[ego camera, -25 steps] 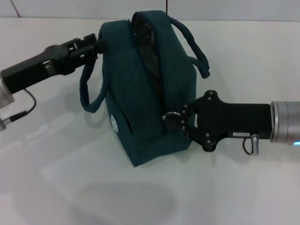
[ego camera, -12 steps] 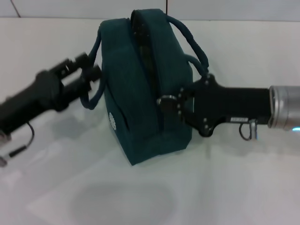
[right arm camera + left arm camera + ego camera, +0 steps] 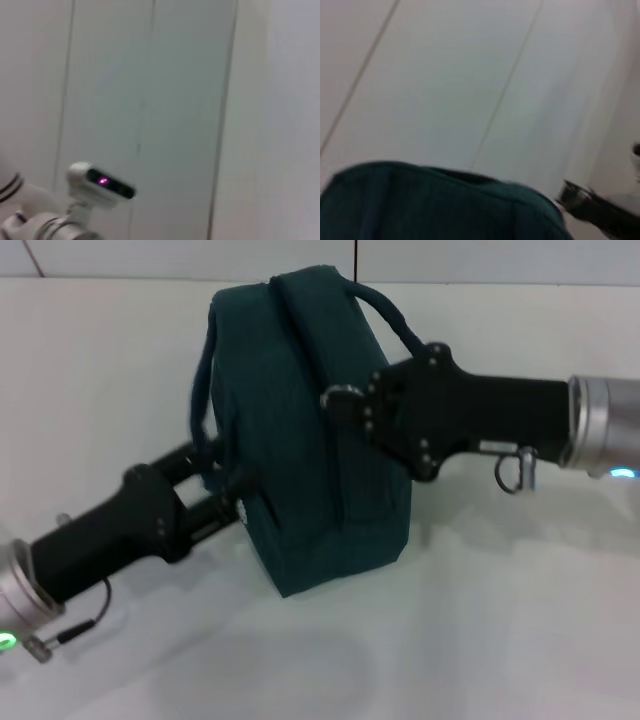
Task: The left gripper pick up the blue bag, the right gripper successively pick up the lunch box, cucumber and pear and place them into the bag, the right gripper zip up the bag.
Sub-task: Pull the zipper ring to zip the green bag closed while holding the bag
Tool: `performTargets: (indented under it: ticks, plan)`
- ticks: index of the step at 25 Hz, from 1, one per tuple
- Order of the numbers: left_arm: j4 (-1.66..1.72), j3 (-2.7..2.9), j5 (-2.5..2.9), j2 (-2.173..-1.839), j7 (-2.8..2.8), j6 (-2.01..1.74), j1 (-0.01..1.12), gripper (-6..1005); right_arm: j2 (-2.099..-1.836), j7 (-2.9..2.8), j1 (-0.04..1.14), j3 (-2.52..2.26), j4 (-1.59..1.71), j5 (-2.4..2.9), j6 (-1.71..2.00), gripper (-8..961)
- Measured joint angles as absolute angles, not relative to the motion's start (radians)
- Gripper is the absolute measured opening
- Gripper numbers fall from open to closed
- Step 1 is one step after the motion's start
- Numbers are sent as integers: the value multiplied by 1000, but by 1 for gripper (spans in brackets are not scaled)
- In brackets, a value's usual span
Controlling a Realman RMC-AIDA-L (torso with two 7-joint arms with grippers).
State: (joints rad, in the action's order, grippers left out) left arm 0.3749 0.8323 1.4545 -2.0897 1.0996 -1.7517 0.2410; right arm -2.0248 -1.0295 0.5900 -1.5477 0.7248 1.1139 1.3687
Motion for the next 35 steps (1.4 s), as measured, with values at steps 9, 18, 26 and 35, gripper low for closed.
performTargets:
  ticks: [9, 18, 26, 35]
  plan:
    - [343, 867, 1454, -2091, 1067, -1747, 250, 644, -2025, -944, 599, -1553, 682, 976, 1335, 11]
    - [335, 890, 1449, -2091, 1064, -1732, 264, 643, -2023, -913, 649, -1556, 610, 919, 1330, 12]
    - [334, 880, 1385, -2090, 1065, -1697, 264, 641, -2023, -930, 640, -1603, 608, 925, 1455, 12]
    - [343, 879, 1379, -2076, 1063, -1624, 330, 640, -2022, -936, 640, -1659, 629, 925, 1506, 12]
